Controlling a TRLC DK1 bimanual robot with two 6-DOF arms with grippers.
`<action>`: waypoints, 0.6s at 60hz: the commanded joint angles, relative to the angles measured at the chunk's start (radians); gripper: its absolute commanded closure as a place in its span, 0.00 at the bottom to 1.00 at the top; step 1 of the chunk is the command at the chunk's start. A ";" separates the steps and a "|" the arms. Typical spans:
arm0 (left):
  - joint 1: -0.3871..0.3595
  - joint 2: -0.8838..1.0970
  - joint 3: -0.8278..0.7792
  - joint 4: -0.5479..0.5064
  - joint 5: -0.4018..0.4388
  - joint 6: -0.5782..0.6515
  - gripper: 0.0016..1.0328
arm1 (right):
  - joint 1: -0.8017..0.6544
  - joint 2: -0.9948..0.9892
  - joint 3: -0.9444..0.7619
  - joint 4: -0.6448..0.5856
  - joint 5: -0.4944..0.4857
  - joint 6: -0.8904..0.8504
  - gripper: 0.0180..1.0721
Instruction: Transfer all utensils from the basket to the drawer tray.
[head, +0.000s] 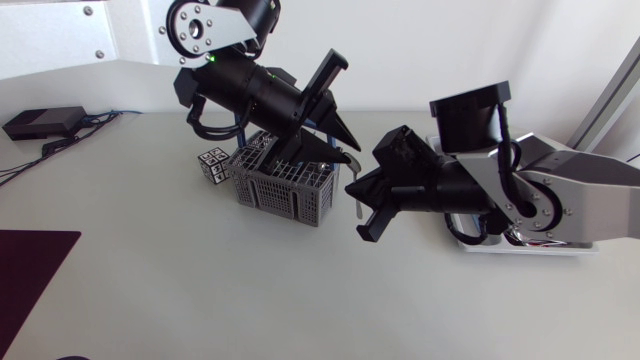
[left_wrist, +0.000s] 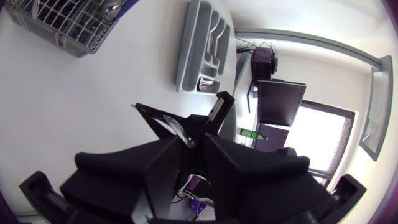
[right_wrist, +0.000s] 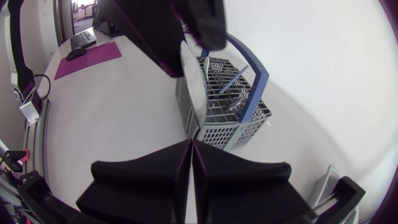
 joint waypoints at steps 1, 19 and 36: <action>0.020 -0.009 0.024 0.047 0.015 -0.051 0.27 | 0.010 0.024 0.005 -0.024 -0.001 0.007 0.95; 0.109 -0.037 0.090 0.131 -0.025 -0.081 0.05 | -0.070 -0.016 -0.018 -0.163 -0.053 -0.111 0.95; 0.239 -0.095 0.030 0.228 -0.138 0.008 0.05 | -0.357 -0.064 -0.032 -0.320 -0.168 -0.367 0.95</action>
